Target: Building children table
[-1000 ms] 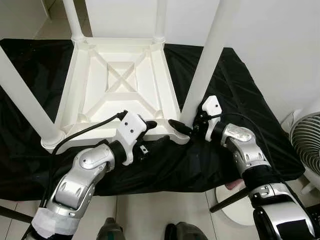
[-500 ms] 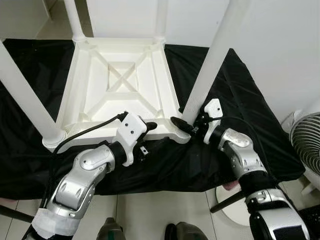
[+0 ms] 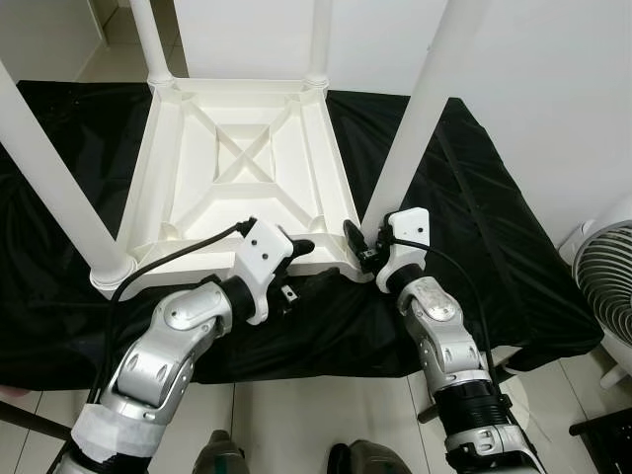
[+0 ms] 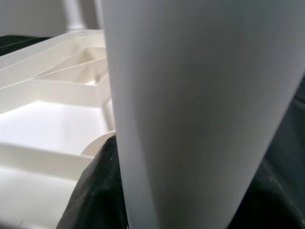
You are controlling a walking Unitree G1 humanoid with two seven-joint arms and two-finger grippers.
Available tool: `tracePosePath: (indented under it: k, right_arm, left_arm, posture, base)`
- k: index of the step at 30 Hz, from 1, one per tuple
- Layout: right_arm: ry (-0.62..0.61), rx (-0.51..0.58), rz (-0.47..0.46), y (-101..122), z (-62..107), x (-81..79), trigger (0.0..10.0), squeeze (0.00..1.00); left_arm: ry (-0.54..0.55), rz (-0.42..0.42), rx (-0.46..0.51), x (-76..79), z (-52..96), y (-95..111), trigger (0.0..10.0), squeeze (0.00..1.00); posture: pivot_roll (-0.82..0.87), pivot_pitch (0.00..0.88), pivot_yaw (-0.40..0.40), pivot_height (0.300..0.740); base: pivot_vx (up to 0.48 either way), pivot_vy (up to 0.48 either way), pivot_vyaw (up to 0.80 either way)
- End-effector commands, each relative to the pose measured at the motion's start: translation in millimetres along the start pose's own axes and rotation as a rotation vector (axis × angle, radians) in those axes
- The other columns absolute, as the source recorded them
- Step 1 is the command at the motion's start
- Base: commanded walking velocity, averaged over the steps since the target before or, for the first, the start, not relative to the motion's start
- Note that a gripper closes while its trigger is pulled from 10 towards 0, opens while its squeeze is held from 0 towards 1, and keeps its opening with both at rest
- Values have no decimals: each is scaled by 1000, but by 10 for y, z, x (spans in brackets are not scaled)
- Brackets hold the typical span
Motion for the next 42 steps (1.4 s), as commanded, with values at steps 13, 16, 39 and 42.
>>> tracePosePath:
  k: [13,16,39,42]
  right_arm:
    - [-67,52,-56,169,25,2,10000,1000]
    - [-16,60,-35,248,23,32,10000,1000]
    - [594,-166,105,55,-23,-85,10000,0]
    - [598,-172,92,25,-57,-100,7216,0]
  left_arm:
    - [32,31,16,-52,-63,-9,10000,0]
    - [36,31,20,-67,-74,-5,10000,0]
    - [-22,16,14,69,-33,-7,10000,0]
    - [-27,15,13,84,-27,-3,10000,0]
  posture:
    - [-29,0,-11,740]
    - [-34,0,-14,740]
    - [8,0,-12,740]
    - [10,0,-11,740]
  base:
    - [0,0,0]
    - [0,0,0]
    - [0,0,0]
    - [0,0,0]
Point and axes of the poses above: a point about 5 cm out from each wrist's last joint towards the gripper, its own z axis pointing back from the gripper into the wrist, its own y axis along the axis of the wrist's last joint, x = y × z, the point moved 5 cm from there along -z, pointing out of the wrist towards the gripper, and after that the axes turned 12 degrees about -z, right-handed, at the moved point
